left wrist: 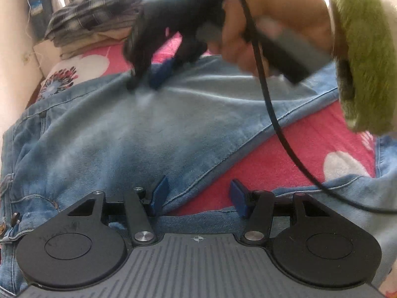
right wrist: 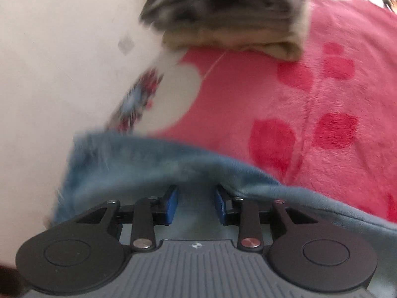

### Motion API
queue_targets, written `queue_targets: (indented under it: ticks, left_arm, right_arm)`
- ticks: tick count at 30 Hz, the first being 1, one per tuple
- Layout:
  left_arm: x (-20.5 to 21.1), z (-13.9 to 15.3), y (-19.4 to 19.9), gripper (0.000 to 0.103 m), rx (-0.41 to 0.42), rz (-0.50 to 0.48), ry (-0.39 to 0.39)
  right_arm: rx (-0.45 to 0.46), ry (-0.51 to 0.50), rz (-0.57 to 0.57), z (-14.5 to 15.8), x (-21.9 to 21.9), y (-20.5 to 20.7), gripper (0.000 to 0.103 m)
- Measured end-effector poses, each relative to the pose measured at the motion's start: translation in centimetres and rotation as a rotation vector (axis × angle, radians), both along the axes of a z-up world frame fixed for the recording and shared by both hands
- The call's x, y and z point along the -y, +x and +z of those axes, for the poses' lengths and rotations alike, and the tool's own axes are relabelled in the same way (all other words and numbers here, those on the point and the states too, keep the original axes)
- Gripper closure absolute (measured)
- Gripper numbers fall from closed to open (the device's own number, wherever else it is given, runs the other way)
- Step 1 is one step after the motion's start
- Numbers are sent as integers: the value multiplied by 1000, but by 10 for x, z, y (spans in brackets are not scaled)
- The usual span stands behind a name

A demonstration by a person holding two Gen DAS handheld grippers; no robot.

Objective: Fold clothes

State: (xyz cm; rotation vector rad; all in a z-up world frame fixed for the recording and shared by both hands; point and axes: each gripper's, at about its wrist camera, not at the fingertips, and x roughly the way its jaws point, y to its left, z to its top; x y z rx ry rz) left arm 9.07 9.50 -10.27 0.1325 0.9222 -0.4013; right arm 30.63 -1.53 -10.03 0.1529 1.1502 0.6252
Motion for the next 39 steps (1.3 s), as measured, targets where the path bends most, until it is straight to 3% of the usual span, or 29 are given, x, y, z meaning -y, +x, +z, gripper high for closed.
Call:
queue_targets:
  ticks: [5, 9, 12, 13, 15, 16, 20, 26, 31, 35, 39]
  left_arm:
    - [-2, -1, -1, 48, 0, -6, -10]
    - [-4, -2, -2, 48, 0, -11, -18]
    - [-6, -3, -3, 47, 0, -15, -24]
    - [-6, -3, -3, 47, -2, -16, -24]
    - [-4, -3, -2, 46, -4, -15, -16]
    - [-2, -3, -2, 45, -4, -14, -11]
    - [0, -3, -3, 45, 3, -15, 5]
    - [-1, -1, -3, 45, 8, 32, -23]
    - [-5, 15, -2, 45, 39, 105, -57]
    - [-6, 37, -7, 45, 74, 173, -89]
    - [10, 58, -27, 45, 79, 193, -112]
  right_arm:
    - [-4, 100, 94, 25, -13, -3, 66]
    - [17, -58, 156, -14, -62, 3, 71]
    - [-9, 3, 73, -19, -60, 15, 74]
    - [8, 21, 39, -16, -54, 16, 84]
    - [122, 3, -49, 0, -35, 16, 80]
    - [125, 18, -91, 5, -22, 19, 79]
    - [34, 194, -219, 25, 49, 9, 79]
    - [74, 274, -332, 75, 202, -92, 76]
    - [68, 319, -653, 80, 325, -225, 73]
    - [44, 334, -797, 62, 357, -311, 68]
    - [64, 300, -863, 37, 359, -345, 64]
